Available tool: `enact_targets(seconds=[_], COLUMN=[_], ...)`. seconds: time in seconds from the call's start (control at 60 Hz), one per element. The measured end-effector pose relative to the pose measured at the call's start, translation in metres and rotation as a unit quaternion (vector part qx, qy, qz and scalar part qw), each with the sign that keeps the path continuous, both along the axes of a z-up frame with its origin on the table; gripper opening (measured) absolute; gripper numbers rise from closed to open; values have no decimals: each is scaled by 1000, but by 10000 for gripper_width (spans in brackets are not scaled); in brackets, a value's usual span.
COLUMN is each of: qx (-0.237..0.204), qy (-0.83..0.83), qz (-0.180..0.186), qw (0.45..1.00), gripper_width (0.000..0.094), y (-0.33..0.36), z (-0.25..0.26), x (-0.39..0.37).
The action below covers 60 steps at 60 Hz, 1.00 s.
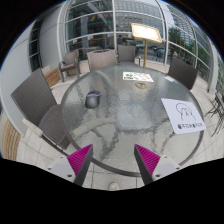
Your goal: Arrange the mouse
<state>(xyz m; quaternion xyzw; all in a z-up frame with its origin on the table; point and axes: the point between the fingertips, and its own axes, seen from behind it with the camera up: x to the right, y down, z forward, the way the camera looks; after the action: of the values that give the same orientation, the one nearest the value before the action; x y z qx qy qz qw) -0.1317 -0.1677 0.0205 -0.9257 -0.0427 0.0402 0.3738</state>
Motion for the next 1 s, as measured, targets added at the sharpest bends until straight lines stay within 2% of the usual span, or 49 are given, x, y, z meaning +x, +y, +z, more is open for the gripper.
enact_targets(seconds=[0.25, 0.417, 0.517, 0.6, 0.65, 0.717, 0.817, 0.917, 1.0], qx=[11, 9, -3, 2, -3, -8, -13, -22, -24], qy=[17, 16, 10, -9, -13, -6, -11, -3, 10], qz=[34, 31, 28, 13, 8, 1, 1, 2, 17], qw=[999, 999, 1000, 1000, 1000, 1000, 1000, 1000, 1000], gripper_width=[842, 838, 739, 550, 469, 426, 298, 295, 293], y=[134, 210, 234, 250, 249, 248, 248, 248, 246], z=[-15, -25, -35, -38, -36, -39, -38, -37, -22], x=[-98, -121, -124, -115, -112, -111, -107, -111, -109])
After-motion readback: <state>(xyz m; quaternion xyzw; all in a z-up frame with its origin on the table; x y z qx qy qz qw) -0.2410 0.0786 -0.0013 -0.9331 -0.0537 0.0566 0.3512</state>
